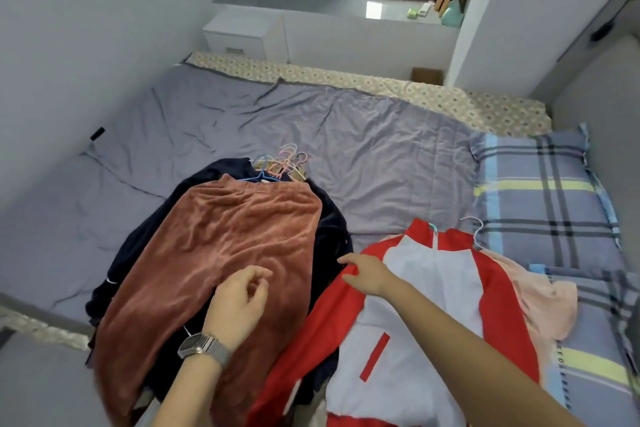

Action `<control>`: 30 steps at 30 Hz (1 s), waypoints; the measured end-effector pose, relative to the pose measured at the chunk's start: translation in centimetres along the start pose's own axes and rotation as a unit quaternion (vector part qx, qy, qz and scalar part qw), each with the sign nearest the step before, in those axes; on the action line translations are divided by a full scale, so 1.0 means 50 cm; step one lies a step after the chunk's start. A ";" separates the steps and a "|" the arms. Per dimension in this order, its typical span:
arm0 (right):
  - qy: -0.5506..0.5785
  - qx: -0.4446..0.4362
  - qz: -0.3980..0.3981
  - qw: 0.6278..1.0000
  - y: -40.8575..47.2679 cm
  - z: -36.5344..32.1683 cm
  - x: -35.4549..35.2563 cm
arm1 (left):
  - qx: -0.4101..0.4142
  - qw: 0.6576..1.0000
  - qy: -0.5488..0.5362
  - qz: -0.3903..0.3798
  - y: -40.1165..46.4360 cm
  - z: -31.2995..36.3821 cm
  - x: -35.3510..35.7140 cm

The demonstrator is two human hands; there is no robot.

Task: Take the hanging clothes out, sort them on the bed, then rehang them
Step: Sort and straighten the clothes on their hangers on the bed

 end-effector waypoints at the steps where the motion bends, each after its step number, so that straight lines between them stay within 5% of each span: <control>1: 0.013 0.006 -0.015 1.000 0.017 -0.019 0.005 | 0.000 1.000 -0.005 0.004 0.024 -0.021 -0.021; 9: 0.120 0.098 0.010 0.988 0.163 -0.156 -0.010 | -0.015 0.998 0.029 -0.048 0.301 -0.224 -0.152; 19: 0.153 0.141 0.090 0.974 0.369 -0.234 0.046 | 0.013 0.979 0.129 -0.156 0.742 -0.453 -0.084; 25: 0.171 0.159 0.112 0.966 0.357 -0.194 0.061 | -0.116 0.968 0.162 -0.151 0.905 -0.562 -0.045; 30: 0.197 0.181 0.128 0.955 0.315 -0.171 0.070 | -0.127 0.963 0.159 -0.175 0.904 -0.608 -0.034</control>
Point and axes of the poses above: each hand's wrist, its own y-axis towards the middle knuckle, its own x-axis out of the palm, z = x × y, the point moved 4 cm from there along y, towards the middle knuckle, and after that the axes turned 8 degrees about -z, right-handed, at the moved point
